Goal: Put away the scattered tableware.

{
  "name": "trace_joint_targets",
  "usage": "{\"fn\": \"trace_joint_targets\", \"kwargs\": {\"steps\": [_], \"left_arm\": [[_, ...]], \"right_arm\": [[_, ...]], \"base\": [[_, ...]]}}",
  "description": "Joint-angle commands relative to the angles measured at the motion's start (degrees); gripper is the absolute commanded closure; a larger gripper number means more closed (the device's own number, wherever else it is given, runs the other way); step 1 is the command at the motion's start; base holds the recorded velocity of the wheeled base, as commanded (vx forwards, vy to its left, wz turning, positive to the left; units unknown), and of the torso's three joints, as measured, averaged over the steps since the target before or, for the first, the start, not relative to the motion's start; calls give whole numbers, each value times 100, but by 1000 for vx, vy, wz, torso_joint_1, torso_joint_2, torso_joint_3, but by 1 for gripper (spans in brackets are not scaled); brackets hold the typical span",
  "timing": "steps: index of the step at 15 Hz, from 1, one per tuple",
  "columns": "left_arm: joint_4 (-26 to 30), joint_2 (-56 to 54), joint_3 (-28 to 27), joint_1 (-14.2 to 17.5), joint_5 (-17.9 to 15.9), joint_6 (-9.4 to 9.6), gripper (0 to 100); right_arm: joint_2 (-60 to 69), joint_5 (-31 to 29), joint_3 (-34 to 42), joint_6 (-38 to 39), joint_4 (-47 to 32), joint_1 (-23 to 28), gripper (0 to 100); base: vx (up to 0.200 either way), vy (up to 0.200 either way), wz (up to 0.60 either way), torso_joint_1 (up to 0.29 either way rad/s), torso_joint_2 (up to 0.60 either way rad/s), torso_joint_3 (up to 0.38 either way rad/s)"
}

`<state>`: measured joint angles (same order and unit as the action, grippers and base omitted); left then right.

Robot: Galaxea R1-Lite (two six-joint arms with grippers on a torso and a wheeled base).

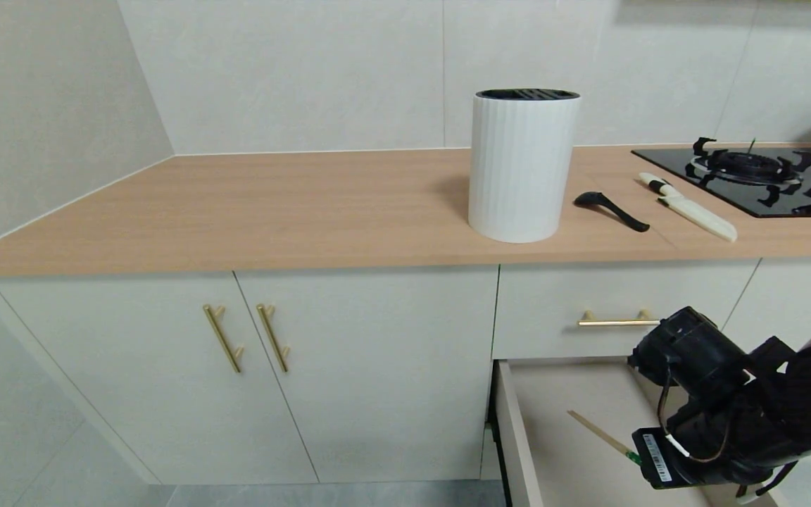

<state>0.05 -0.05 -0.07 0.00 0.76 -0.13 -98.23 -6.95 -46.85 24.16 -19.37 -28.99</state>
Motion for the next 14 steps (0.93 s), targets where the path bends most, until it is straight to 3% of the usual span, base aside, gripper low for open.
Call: {"fn": "trace_joint_targets", "kwargs": {"steps": [1,8,14], "left_arm": [[4,5,-1,0,-5,-4,0],[4,5,-1,0,4,-4,0],[4,5,-1,0,4,-4,0]], "right_arm": [[-12,-35,27,1,39,-1,100],[23,-105,88,-8,276,-1,100],[-363,-377,-307,-342,1383,113,100]], "base": [[0,0,0,-119,461,334],[0,0,0,-71,440,359],[0,0,0,-4,66,57]]}}
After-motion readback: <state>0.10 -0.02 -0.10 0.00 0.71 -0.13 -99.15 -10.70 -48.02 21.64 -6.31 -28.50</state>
